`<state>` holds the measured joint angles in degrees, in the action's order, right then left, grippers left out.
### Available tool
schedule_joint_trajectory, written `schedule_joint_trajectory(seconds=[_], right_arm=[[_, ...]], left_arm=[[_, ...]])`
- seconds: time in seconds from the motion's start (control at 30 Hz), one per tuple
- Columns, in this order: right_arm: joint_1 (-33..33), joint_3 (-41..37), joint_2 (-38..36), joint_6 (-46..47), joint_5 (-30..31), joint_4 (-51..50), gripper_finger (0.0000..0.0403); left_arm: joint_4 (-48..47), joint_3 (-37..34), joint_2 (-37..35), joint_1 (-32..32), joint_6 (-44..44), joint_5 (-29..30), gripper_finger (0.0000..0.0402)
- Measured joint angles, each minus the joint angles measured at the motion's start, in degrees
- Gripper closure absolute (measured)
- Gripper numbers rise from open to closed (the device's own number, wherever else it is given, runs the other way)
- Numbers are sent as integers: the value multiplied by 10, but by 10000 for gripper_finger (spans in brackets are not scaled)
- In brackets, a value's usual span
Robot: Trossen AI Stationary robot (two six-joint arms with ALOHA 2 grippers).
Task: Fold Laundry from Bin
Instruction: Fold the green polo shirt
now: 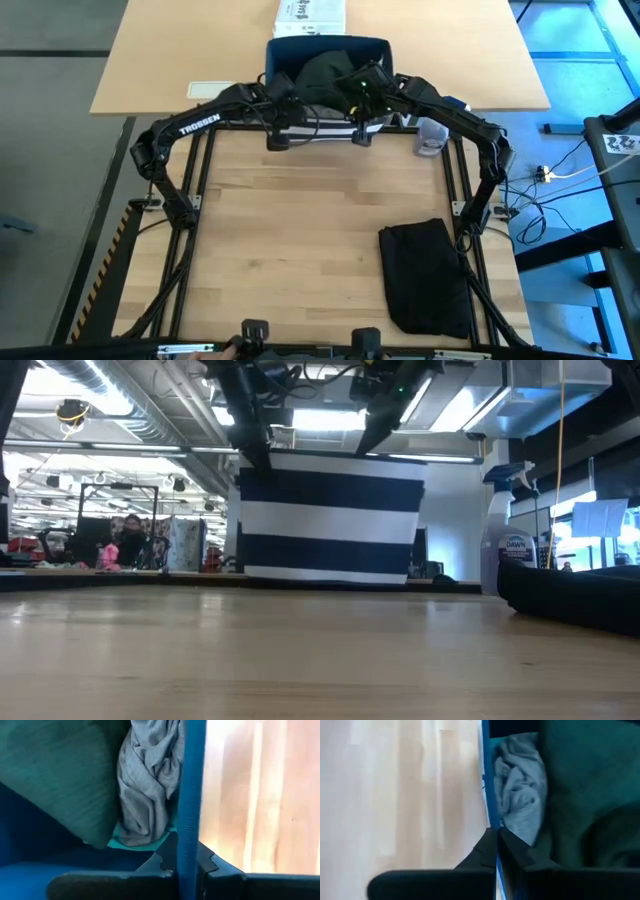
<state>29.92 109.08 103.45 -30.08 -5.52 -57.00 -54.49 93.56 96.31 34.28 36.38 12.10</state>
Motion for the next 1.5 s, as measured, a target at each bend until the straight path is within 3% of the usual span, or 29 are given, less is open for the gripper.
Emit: schedule_joint_trajectory(seconds=[0.13,0.4,0.63,0.8,1.0,1.23,1.5], right_arm=[[-1,-3,0,-2,-30,-1,370],[-5,-4,2,-3,-27,0,259],[-8,51,3,-2,-36,-16,195],[-11,124,3,-1,-31,-5,185],[31,147,5,18,26,91,199],[133,146,48,76,-13,154,209],[175,146,130,84,-16,198,208]], left_arm=[[-6,0,0,1,4,-24,369],[3,0,-12,-6,43,-11,288],[11,0,-79,-30,47,3,241],[78,0,-147,-47,51,-10,235],[180,1,-163,22,73,-111,234],[244,1,-99,135,22,-228,234],[312,0,8,180,-3,-236,234]])
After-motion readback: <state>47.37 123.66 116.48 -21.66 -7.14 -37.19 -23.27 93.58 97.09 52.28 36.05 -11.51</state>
